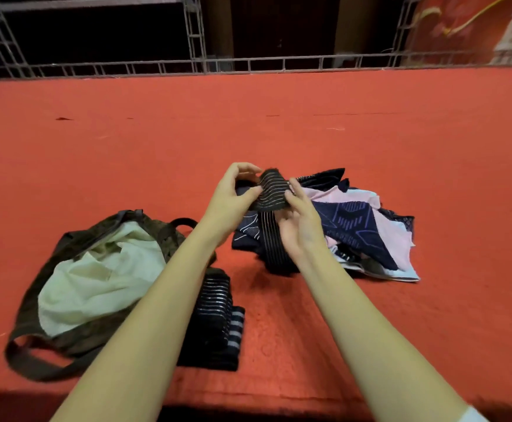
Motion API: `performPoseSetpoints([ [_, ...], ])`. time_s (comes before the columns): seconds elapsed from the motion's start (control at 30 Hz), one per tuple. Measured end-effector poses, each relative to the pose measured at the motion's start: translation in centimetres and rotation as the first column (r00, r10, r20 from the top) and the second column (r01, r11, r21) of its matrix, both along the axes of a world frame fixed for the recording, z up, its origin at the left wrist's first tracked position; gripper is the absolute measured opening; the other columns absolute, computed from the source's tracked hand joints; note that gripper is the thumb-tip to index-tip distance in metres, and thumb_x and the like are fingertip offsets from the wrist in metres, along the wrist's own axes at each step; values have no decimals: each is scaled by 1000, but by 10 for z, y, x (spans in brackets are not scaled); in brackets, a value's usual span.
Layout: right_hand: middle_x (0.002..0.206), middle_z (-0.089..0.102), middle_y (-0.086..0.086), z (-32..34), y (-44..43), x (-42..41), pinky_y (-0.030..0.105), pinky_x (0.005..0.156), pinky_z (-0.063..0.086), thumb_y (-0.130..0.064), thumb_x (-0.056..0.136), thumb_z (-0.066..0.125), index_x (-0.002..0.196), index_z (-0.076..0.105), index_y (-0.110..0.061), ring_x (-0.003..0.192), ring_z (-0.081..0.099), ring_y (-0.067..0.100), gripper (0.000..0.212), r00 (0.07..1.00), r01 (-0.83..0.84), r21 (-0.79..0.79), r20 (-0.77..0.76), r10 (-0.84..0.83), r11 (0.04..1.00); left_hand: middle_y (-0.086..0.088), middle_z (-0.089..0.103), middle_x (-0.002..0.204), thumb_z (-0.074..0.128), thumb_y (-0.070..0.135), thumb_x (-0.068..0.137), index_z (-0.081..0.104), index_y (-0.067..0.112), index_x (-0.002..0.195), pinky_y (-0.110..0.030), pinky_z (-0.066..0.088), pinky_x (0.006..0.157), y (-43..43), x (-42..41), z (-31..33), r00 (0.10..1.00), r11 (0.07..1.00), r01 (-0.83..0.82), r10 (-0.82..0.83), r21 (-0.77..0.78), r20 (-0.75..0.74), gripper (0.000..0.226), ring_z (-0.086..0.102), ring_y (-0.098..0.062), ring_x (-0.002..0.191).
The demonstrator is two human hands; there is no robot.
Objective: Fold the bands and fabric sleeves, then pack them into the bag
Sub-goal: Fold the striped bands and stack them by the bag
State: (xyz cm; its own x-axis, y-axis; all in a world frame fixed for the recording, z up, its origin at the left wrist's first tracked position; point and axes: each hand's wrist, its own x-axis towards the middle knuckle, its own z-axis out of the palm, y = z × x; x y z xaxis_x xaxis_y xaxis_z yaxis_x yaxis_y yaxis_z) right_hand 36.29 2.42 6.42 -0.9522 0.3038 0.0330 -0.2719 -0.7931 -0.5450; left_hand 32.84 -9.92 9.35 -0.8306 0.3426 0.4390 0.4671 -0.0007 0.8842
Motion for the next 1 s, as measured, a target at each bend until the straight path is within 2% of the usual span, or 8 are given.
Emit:
performPoseSetpoints([
  [0.1, 91, 67, 4, 9, 12, 34, 23, 71, 52, 7, 89, 47, 114, 56, -15, 81, 62, 15, 35, 992, 114, 0, -52, -114, 993, 3, 58, 98, 59, -2, 87, 53, 28, 99, -21, 44, 86, -8, 23, -7, 1000, 1000, -10, 10, -15, 1, 32, 56, -6, 94],
  [0.17, 108, 65, 6, 5, 21, 56, 30, 84, 51, 9, 88, 52, 123, 55, -19, 94, 62, 16, 45, 962, 270, 231, -95, -254, 935, 2, 58, 100, 62, 1, 87, 53, 25, 100, -18, 44, 89, -4, 40, -13, 1000, 999, 1, -2, -38, -23, 29, 56, -5, 97],
  [0.27, 134, 51, -15, -12, 35, 87, 32, 107, 39, -2, 90, 56, 135, 44, -30, 122, 49, 2, 54, 841, 506, 743, -312, -442, 438, -1, 58, 104, 63, -1, 85, 53, 17, 101, -15, 40, 92, 12, 60, -21, 994, 997, -16, 8, -81, -107, 26, 55, -6, 99],
  [0.33, 137, 34, -31, -22, 48, 103, 16, 109, 26, -11, 93, 55, 141, 34, -33, 127, 33, -14, 57, 814, 495, 842, -363, -453, 215, -7, 58, 109, 61, -4, 84, 53, 22, 99, -18, 39, 96, 22, 69, -28, 990, 996, -46, 34, -81, -138, 31, 55, -10, 104],
  [0.5, 143, 37, -10, -42, 104, 137, 20, 111, 28, -8, 95, 53, 144, 35, -13, 129, 37, -2, 53, 765, 458, 846, -218, -607, 274, 4, 59, 103, 60, -9, 82, 54, 21, 98, -20, 39, 98, 36, 85, -50, 997, 999, -21, 17, -45, -80, 35, 55, -8, 102],
  [0.63, 135, 49, 3, -71, 136, 163, 8, 99, 35, 4, 89, 57, 135, 47, -5, 117, 46, -2, 48, 713, 477, 823, -155, -684, 310, 9, 60, 102, 63, -10, 81, 55, 26, 97, -16, 40, 95, 45, 94, -82, 1000, 995, 21, -21, -95, -3, 41, 56, 3, 97],
  [0.77, 134, 52, 5, -104, 161, 186, 22, 108, 34, 2, 88, 59, 134, 49, -8, 122, 49, 10, 48, 649, 460, 832, -76, -757, 311, -5, 62, 110, 69, -5, 78, 59, 24, 100, -25, 42, 95, 50, 101, -120, 996, 982, -25, 40, -185, 80, 38, 57, -16, 104],
  [1.0, 133, 52, 8, -128, 197, 202, 10, 97, 38, 4, 91, 53, 134, 49, -4, 120, 49, 15, 44, 595, 421, 838, 34, -803, 348, -10, 63, 111, 73, 12, 79, 65, 24, 95, -35, 50, 91, 34, 99, -168, 935, 948, -233, 279, -217, 218, 22, 62, -22, 101],
])
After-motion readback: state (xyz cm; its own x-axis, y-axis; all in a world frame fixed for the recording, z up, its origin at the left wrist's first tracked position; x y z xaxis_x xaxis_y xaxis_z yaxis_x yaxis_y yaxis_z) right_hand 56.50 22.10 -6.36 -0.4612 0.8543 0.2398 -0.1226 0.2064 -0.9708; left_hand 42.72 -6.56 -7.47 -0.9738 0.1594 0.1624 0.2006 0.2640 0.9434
